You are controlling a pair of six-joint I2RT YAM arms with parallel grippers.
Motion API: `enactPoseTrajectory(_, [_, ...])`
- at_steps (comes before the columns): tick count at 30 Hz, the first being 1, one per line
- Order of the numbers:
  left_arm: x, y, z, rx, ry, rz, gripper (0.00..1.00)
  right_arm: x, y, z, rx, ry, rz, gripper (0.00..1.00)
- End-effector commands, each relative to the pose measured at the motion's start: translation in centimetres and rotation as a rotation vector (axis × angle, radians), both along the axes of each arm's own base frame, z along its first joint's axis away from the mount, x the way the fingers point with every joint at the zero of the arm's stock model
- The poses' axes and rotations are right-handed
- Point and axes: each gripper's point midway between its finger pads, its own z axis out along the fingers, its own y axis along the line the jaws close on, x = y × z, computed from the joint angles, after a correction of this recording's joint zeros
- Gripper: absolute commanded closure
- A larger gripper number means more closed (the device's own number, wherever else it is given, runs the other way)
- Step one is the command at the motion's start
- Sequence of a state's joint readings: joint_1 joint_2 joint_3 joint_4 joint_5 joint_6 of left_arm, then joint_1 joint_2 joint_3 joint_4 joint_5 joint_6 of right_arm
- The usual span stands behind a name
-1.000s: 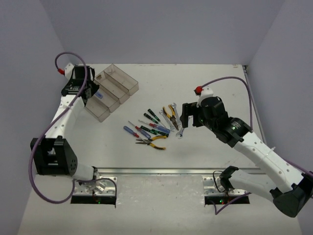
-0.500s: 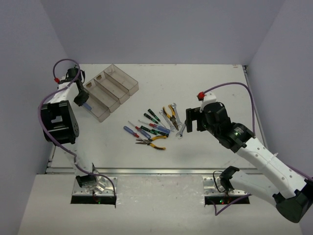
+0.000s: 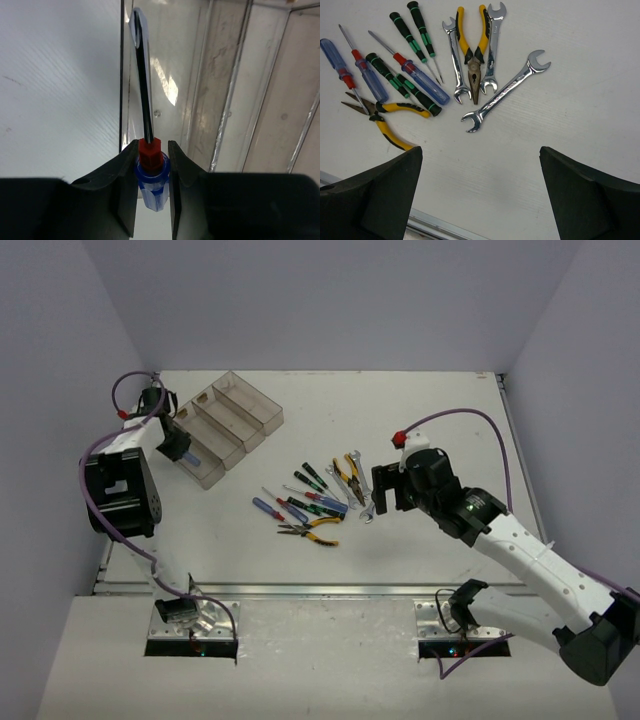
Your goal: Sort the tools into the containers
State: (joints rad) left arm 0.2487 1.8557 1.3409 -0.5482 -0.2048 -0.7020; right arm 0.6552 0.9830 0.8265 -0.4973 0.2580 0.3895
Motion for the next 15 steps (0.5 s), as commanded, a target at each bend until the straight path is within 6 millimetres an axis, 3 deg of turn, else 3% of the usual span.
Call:
enactPoseTrajectory(1, [2.2,-1.1,3.4,-0.016,-0.164,0.004,0.85,0.7,0.6,0.4,0.013,-0.028,0.012,0.01])
enactPoseTrajectory(3, [2.2,-1.2,3.5,-0.010,-0.164,0.006,0.75,0.7,0.7,0.1,0.007,-0.020,0.018,0.01])
enactPoseTrajectory(5, [2.2,-1.1,4.4,-0.003,-0.185,0.016,0.57,0.8,0.8,0.0,0.007,-0.019,0.019,0.01])
enactPoseTrajectory(7, [2.2,-1.3,5.3,-0.002,-0.209,0.008,0.48,0.9,0.8,-0.3,0.001,-0.014,0.019,0.01])
enactPoseTrajectory(11, [1.9,-1.2,10.3,0.035,-0.321,0.007,0.20,1.2,1.1,-1.3,-0.018,0.012,0.025,0.01])
enactPoseTrajectory(13, [1.5,-1.4,12.5,0.039,-0.369,0.001,0.01,1.3,1.3,-2.0,-0.032,0.035,0.032,0.01])
enactPoseTrajectory(15, [0.7,-2.4,14.2,0.030,-0.405,-0.042,0.00,1.3,2.0,-2.7,-0.033,0.056,0.068,0.01])
